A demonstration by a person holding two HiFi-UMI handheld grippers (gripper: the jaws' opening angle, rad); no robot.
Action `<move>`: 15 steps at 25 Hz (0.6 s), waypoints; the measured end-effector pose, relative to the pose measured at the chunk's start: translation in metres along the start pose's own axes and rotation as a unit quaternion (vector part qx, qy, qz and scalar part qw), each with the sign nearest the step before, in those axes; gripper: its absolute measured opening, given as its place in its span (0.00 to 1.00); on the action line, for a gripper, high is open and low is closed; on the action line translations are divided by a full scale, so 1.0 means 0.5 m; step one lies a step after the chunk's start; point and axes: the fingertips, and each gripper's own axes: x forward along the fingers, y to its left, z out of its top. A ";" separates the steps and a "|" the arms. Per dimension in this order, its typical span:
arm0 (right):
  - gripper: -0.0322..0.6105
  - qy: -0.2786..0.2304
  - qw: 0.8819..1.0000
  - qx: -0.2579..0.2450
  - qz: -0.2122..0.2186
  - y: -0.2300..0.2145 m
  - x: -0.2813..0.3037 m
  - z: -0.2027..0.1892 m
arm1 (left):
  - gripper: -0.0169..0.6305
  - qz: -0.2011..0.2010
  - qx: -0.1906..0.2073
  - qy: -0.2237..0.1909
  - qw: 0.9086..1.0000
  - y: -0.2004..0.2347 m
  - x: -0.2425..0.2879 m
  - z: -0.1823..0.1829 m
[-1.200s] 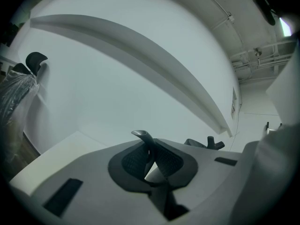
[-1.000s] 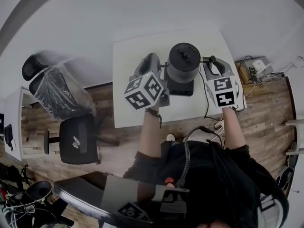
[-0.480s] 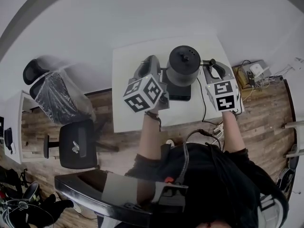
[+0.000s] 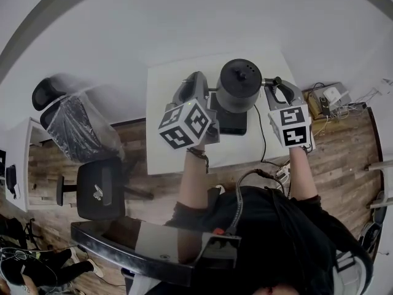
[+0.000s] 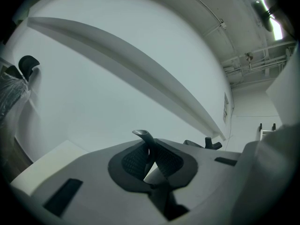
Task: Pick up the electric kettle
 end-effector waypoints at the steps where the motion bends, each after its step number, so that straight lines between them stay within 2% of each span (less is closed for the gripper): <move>1: 0.20 -0.002 1.000 0.000 0.000 -0.001 -0.001 0.003 | 0.07 -0.001 0.001 -0.001 1.000 -0.002 -0.001 0.003; 15: 0.20 -0.032 0.999 0.000 -0.008 -0.019 -0.037 0.044 | 0.07 -0.023 0.014 -0.022 0.999 -0.053 -0.026 0.054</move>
